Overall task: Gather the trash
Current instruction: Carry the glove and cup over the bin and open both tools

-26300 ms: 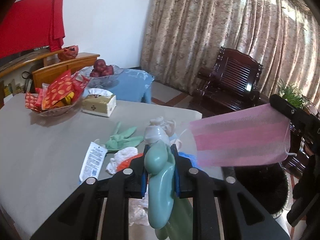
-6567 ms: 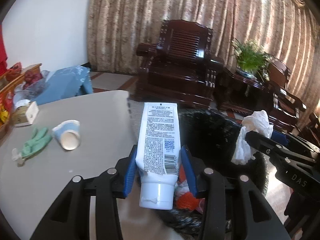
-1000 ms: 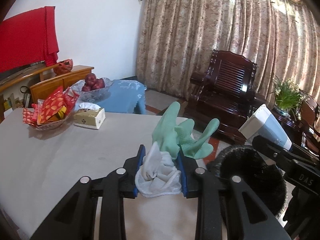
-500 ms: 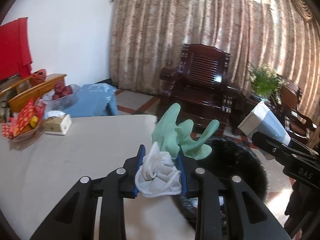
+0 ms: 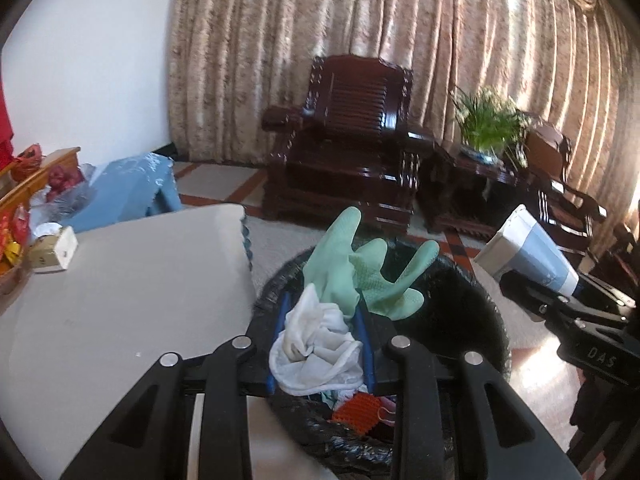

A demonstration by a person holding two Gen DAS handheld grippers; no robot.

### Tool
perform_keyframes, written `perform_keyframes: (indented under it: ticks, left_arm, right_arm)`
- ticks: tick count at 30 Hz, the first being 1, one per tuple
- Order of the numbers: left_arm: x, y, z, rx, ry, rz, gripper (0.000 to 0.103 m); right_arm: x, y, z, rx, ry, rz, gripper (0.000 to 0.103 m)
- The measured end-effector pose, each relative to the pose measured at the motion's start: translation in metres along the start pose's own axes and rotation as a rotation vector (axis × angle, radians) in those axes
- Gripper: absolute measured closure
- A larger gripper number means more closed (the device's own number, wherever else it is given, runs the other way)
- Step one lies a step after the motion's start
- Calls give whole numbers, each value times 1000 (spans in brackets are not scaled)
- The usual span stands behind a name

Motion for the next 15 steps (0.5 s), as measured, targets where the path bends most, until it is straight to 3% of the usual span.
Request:
perform_keyframes:
  ticks: [11, 15]
  left_arm:
    - [43, 24, 17, 56, -65, 10, 72]
    - [60, 32, 23, 74, -111, 27, 67]
  right_arm:
    - [35, 38, 29, 29, -90, 63, 38]
    - [51, 46, 44, 41, -139, 86, 32]
Point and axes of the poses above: each gripper's, at about its wrist camera, not at the fingertips, and x roughly the way its jaws point, y to its right, z to its underside, the point moved 9 cm from there along x, roughly the way its jaws point, and after that the axes turned 4 degrees about -z, right-handed, at the moved point
